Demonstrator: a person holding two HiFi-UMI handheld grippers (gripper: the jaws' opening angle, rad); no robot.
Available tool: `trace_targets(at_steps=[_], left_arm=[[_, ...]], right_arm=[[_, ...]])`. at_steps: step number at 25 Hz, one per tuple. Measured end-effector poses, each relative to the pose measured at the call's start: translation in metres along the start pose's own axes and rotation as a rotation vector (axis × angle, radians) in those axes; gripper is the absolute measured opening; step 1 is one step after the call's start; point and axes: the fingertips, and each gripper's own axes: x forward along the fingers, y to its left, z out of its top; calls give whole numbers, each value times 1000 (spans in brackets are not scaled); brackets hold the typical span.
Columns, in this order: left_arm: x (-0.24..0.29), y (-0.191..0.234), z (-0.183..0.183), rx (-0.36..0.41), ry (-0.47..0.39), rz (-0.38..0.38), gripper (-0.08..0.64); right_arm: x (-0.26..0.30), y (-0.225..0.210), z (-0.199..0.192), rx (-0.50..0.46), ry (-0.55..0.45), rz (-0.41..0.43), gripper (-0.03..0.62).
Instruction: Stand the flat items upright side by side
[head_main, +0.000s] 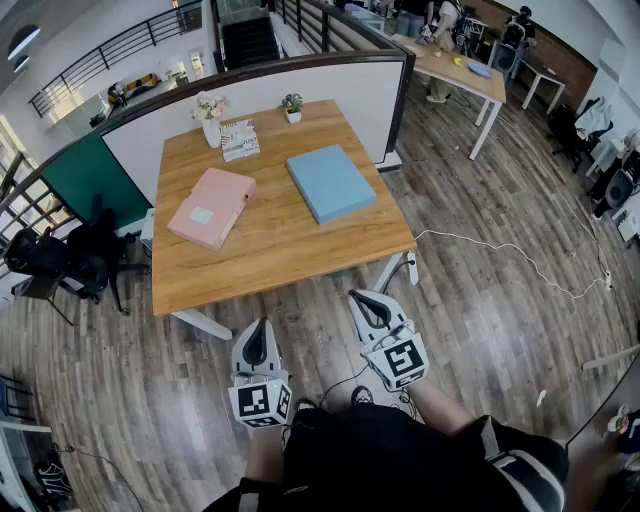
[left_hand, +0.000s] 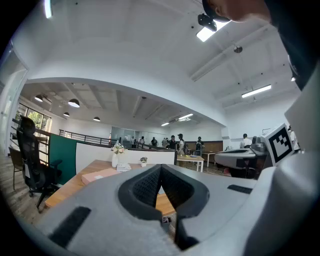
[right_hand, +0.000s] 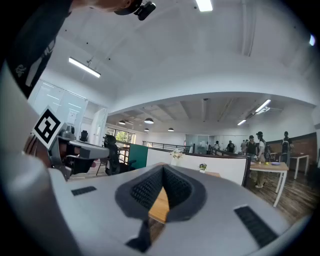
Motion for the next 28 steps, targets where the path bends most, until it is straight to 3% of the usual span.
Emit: trace_targets(at_steps=[4, 11, 13, 16, 19, 28], left_arm=[[-2, 20, -2, -5, 1, -12, 6], [-9, 50, -25, -48, 68, -105, 8], [-13, 63, -32, -34, 95, -117, 8], [-20, 84, -42, -11, 126, -103, 10], [-19, 100, -50, -44, 146, -90, 113], [2, 143, -63, -85, 204, -27, 135]], right_arm=[[12, 14, -5, -24, 6, -4, 5], [35, 64, -23, 55, 57, 21, 13], [43, 79, -31, 51, 88, 24, 99], [50, 95, -41, 42, 120, 7, 103], [56, 104, -48, 49, 142, 16, 107], [114, 106, -62, 55, 159, 108, 149]])
